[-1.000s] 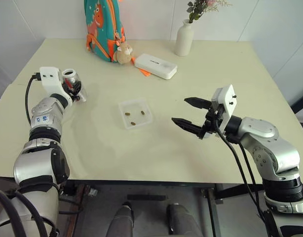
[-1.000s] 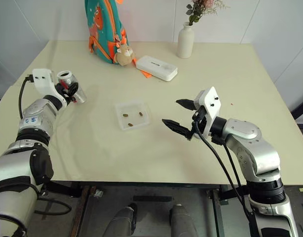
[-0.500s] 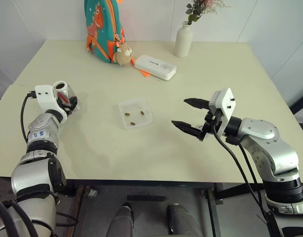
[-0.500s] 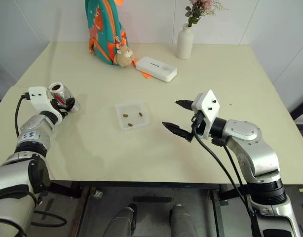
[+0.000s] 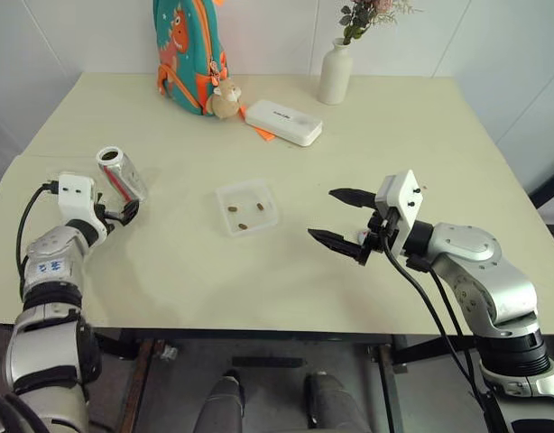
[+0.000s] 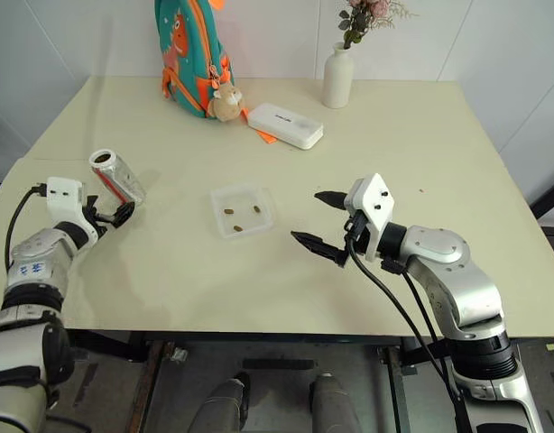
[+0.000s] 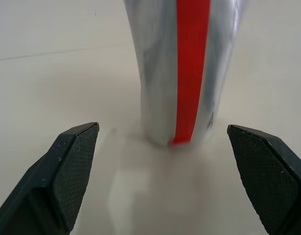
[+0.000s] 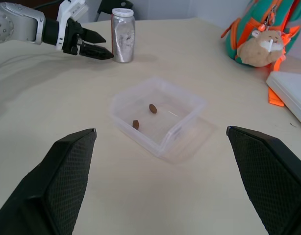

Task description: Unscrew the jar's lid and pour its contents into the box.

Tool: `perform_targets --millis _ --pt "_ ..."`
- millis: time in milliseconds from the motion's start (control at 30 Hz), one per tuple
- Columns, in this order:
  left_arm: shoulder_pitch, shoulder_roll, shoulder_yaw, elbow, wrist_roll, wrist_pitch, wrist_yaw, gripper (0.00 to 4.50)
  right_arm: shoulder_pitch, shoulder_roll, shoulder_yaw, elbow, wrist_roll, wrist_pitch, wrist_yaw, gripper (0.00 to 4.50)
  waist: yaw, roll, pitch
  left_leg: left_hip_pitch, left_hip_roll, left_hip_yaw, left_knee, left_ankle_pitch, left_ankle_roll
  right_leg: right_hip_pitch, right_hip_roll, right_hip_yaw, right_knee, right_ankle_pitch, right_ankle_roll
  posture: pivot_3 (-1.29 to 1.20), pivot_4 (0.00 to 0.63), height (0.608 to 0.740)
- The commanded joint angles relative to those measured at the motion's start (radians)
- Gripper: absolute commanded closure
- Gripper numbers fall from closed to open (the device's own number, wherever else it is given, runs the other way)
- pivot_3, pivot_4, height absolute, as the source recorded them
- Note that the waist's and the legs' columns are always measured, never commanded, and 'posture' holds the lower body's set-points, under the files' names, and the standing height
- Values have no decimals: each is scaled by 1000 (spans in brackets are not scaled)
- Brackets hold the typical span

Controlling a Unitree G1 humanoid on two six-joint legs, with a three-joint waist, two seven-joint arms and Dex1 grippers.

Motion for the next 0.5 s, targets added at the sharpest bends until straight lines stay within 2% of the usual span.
perform_targets --millis 33,133,233,400,500 --pt "119 65 27 -228 -34 48 -64 31 -18 -20 -26 -21 34 -13 40 0 -2 0 0 0 0 0 0 0 0 0 0 0 0 0 0 0 150 740" --pt "277 126 11 -446 -55 21 -222 31 -28 -37 -31 4 31 -30 77 0 1 0 0 0 1 1 -1 0 0 0 0 1 -2 1 -1 0 150 740" --pt "369 166 23 -614 -104 -48 -359 31 -37 -46 -45 33 31 -56 107 0 6 0 0 1 1 1 -4 0 0 2 0 0 -8 2 -4 0 150 740" --pt "390 206 22 -832 -271 69 -564 31 -42 -69 -82 72 36 -102 148 0 26 0 0 1 2 3 -6 0 0 4 -1 -1 -14 1 -9 0 150 740" --pt "351 197 -14 -869 -271 66 -598 31 -18 -95 -102 89 37 -143 189 0 29 0 0 1 1 4 -8 0 1 5 -2 -1 -16 1 -8 0 150 740"
